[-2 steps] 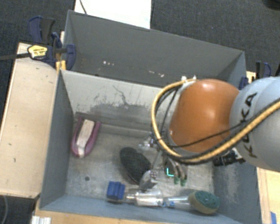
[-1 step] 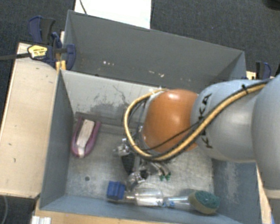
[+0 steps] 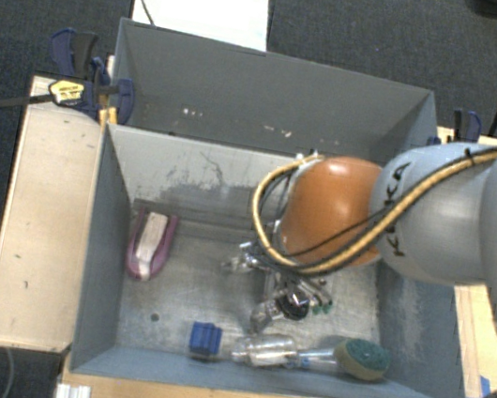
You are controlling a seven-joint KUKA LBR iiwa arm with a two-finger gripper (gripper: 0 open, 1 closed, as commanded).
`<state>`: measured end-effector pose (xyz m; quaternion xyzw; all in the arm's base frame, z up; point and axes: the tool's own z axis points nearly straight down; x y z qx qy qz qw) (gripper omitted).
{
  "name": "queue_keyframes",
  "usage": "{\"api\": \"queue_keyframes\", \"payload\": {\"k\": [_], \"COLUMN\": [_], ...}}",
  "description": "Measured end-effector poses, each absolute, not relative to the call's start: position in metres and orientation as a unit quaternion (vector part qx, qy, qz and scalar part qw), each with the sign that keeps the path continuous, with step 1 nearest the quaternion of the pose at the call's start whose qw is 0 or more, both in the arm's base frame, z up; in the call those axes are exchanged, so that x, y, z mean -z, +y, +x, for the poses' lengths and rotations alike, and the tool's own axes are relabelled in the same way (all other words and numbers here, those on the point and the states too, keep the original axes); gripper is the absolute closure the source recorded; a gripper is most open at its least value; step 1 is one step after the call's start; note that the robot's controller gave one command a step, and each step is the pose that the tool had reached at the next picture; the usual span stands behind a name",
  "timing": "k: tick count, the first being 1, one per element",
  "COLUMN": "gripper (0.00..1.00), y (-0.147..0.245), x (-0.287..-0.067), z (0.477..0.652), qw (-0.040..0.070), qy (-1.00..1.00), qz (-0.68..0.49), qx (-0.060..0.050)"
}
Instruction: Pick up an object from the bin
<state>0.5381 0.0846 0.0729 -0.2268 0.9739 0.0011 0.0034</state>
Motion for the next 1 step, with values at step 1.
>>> {"api": "queue_keyframes", "payload": {"k": [1], "gripper": [0.0], "y": [0.0336], "x": [-0.0881], "z": [0.4999], "qw": [0.004], "qy": [0.975], "qz": [-0.223], "qx": [0.001]}}
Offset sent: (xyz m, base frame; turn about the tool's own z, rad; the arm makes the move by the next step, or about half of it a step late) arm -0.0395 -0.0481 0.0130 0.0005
